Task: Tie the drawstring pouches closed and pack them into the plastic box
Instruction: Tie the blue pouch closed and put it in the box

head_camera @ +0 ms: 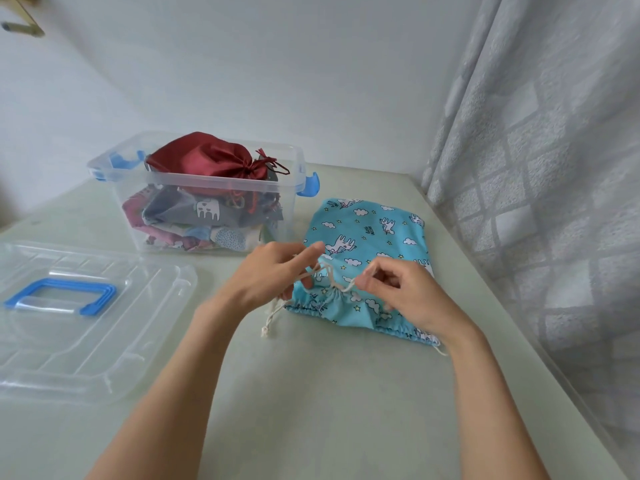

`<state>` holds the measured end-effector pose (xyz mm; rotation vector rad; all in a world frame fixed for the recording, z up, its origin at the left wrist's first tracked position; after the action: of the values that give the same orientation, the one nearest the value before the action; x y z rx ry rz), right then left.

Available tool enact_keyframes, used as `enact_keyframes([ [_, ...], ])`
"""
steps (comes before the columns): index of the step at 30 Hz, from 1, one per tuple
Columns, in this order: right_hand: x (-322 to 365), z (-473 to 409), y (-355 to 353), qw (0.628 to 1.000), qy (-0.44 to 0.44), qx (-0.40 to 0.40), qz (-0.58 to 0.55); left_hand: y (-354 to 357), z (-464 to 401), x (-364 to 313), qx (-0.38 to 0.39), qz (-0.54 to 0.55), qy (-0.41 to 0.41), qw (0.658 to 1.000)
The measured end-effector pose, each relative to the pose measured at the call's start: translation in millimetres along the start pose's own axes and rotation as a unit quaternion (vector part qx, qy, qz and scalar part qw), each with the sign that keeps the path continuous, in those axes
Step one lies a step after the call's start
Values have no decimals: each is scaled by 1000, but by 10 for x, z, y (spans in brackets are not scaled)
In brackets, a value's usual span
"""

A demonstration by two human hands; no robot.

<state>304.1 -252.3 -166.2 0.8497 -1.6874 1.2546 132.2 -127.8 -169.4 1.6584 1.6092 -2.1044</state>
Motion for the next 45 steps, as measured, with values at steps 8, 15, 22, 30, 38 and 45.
enact_keyframes([
  [8, 119, 33, -88, 990, -17, -78, -120, 125, -55, 3, -57, 26, 60, 996],
  [15, 186, -13, 48, 924, 4, -33, -381, 272, -94, 87, -68, 59, 23, 996],
  [22, 78, -63, 145, 977, -4, -49, -207, 107, -72, 26, -23, 275, -37, 960],
  [30, 50, -58, 123, 982, -2, -61, -178, 21, -13, -33, -1, 283, 49, 958],
  [38, 52, -102, 133, 972, -17, -101, -213, -27, 40, -93, 45, 240, 120, 962],
  [45, 20, -131, 233, 980, 5, -96, -175, 27, 33, -142, -4, 36, 170, 985],
])
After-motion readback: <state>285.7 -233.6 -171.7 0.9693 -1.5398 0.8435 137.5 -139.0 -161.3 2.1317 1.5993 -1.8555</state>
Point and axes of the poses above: each hand's wrist, its own z-axis away from the middle knuckle, its own y-axis out of the palm, x = y × z, the point moved 1 cm from there along -z, towards the middle knuckle, and after that the axes turned 11 degrees about -z, right-handed, at the moved point
